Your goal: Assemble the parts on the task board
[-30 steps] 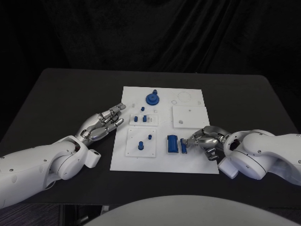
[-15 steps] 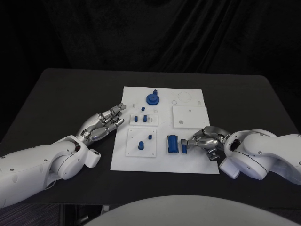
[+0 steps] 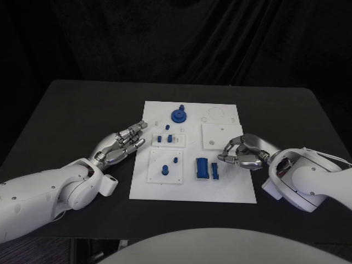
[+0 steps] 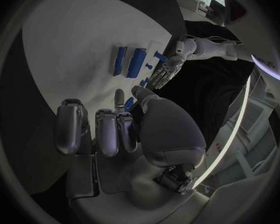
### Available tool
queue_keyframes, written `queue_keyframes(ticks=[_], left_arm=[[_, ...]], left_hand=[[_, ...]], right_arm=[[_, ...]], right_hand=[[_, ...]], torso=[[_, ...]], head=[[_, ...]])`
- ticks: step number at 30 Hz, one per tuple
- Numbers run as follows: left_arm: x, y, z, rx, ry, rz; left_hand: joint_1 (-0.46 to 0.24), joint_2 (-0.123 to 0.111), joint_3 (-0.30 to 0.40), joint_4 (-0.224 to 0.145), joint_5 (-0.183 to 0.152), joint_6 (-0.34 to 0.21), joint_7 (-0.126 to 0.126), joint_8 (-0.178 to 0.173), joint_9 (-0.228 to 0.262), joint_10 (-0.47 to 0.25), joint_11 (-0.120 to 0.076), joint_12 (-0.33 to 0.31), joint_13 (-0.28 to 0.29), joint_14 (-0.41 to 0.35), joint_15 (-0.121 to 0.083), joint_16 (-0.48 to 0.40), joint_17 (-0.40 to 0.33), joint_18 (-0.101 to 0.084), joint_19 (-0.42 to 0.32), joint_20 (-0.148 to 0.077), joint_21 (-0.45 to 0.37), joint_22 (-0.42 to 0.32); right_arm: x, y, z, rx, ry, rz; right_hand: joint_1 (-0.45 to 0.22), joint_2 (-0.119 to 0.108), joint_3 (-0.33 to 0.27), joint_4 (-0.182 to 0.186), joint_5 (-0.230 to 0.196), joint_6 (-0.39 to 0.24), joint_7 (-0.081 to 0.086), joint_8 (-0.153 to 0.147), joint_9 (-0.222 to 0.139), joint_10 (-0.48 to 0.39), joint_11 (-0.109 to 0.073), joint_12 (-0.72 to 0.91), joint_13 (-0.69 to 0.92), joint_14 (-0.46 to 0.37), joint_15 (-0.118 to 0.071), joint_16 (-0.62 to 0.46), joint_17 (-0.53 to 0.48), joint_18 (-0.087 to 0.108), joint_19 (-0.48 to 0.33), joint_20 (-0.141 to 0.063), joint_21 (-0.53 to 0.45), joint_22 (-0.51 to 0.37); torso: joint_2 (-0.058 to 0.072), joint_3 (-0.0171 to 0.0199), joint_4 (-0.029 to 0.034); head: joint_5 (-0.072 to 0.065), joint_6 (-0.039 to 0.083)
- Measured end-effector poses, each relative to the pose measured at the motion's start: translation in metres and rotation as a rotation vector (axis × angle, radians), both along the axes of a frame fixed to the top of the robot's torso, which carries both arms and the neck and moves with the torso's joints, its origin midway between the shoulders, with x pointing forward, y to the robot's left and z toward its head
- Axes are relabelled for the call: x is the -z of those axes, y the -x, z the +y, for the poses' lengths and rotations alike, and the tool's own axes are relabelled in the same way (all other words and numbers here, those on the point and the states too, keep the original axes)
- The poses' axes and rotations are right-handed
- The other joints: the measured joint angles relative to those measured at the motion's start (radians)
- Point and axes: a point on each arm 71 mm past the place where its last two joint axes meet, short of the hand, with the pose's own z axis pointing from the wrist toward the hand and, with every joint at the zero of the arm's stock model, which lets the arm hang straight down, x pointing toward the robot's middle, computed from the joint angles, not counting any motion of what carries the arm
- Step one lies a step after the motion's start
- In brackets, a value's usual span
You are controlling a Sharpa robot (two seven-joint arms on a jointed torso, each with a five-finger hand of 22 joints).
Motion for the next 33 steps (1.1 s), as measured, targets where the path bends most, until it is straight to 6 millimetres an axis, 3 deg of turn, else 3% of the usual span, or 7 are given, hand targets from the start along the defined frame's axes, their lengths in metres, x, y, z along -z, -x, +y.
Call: queue_keyframes(ticks=[8, 13, 18, 24, 25, 28, 33], left_arm=[[0.0, 0.0, 0.0, 0.001, 0.0, 0.001], [0.0, 0.001, 0.0, 0.0, 0.001, 0.0], [-0.001, 0.004, 0.0, 0.0, 0.004, 0.002], [-0.005, 0.01, 0.003, -0.005, 0.01, 0.003], [-0.007, 0.011, 0.003, -0.007, 0.012, 0.002], [-0.014, 0.008, 0.005, -0.018, 0.025, -0.001], [-0.021, 0.0, -0.001, -0.038, 0.067, 0.008]], left_hand=[[0.0, 0.0, 0.0, 0.0, 0.0, 0.0, 0.0, 0.0, 0.0, 0.003, 0.003, 0.0, 0.0, 0.0, 0.0, 0.0, 0.0, 0.0, -0.004, 0.004, 0.0, 0.0], [0.0, 0.0, 0.0, 0.0, 0.004, 0.0, 0.0, 0.0, 0.0, 0.003, 0.003, 0.0, 0.0, 0.0, 0.0, 0.0, 0.0, 0.0, -0.004, 0.004, 0.0, 0.0], [0.01, -0.003, 0.005, -0.005, 0.012, 0.0, 0.0, 0.0, 0.0, 0.003, 0.003, 0.0, 0.0, 0.0, 0.0, 0.0, 0.0, 0.0, -0.004, 0.004, 0.0, 0.0], [0.023, -0.016, 0.008, -0.008, 0.018, 0.01, 0.009, 0.0, 0.0, 0.007, 0.007, 0.001, 0.0, 0.0, 0.0, 0.0, 0.0, 0.0, -0.004, 0.004, 0.0, 0.0], [0.024, -0.016, 0.008, -0.008, 0.022, 0.015, 0.015, 0.0, 0.001, 0.007, 0.007, 0.006, 0.0, 0.0, 0.0, 0.0, 0.0, 0.0, -0.004, 0.004, 0.0, 0.0], [0.028, -0.012, 0.009, -0.008, 0.027, 0.022, 0.014, 0.0, 0.002, 0.011, 0.01, 0.008, 0.0, 0.0, 0.0, 0.0, -0.001, 0.0, -0.004, 0.004, 0.0, 0.0], [-0.101, 0.036, -0.028, 0.006, -0.083, -0.015, -0.006, -0.005, -0.001, 0.006, 0.006, 0.004, 0.0, 0.0, 0.0, 0.0, -0.001, 0.016, -0.004, 0.004, 0.0, 0.0]], right_arm=[[-0.009, -0.001, 0.006, -0.119, 0.053, -0.174], [-0.011, -0.002, 0.005, -0.16, 0.058, -0.237], [-0.016, -0.003, 0.002, -0.181, 0.035, -0.331], [-0.023, -0.011, -0.004, -0.18, -0.046, -0.429], [-0.024, -0.015, -0.005, -0.177, -0.066, -0.432], [-0.028, -0.03, -0.008, -0.148, -0.154, -0.419], [-0.021, -0.046, -0.017, -0.093, -0.314, -0.33]], right_hand=[[0.038, 0.006, 0.01, -0.01, 0.012, -0.003, -0.003, -0.008, -0.008, 0.0, 0.0, 0.0, 0.0, -0.003, -0.003, 0.0, 0.0, 0.0, 0.0, 0.0, 0.01, 0.0], [0.071, -0.003, 0.021, 0.016, 0.012, -0.006, 0.019, -0.103, -0.084, 0.001, 0.01, 0.0, 0.0, 0.001, 0.001, -0.052, -0.074, 0.001, -0.027, 0.011, -0.097, 0.0], [0.1, -0.021, 0.027, 0.092, -0.028, 0.043, 0.034, -0.198, -0.164, -0.222, 0.032, -0.263, -0.066, -0.194, 0.032, -0.392, -0.59, 0.101, -0.288, 0.036, -0.621, -0.043], [0.06, -0.005, 0.026, 0.166, -0.042, 0.005, 0.074, -0.359, -0.272, -0.928, 0.21, -0.94, -0.63, -0.8, 0.226, -0.905, -0.959, 0.049, -0.734, 0.172, -1.153, -0.321], [0.011, 0.012, 0.006, 0.161, -0.054, -0.052, 0.05, -0.416, -0.303, -1.071, 0.246, -1.043, -0.713, -0.95, 0.276, -1.003, -1.021, 0.025, -0.934, 0.205, -1.225, -0.45], [-0.077, 0.044, -0.055, 0.164, -0.063, -0.249, -0.013, -0.557, -0.4, -1.327, 0.222, -1.244, -0.955, -1.27, 0.268, -1.242, -1.182, 0.007, -1.342, 0.244, -1.298, -1.005], [-0.142, 0.068, -0.18, 0.165, -0.103, -0.436, -0.101, -0.641, -0.474, -1.444, 0.127, -1.401, -1.155, -1.43, 0.25, -1.396, -1.272, 0.007, -1.423, 0.247, -1.308, -1.177]], torso=[[0.0, 0.0, -0.0001], [0.0, 0.0, -0.0001], [0.0, 0.0, -0.0001], [0.0, 0.0, 0.0005], [0.0, 0.0, 0.0006], [-0.001, -0.0001, 0.0009], [-0.01, 0.0005, -0.0033]], head=[[0.0, 0.0], [0.003, 0.0], [0.0, 0.0], [0.0, 0.0], [0.0, 0.0], [-0.009, 0.0], [-0.016, 0.0]])
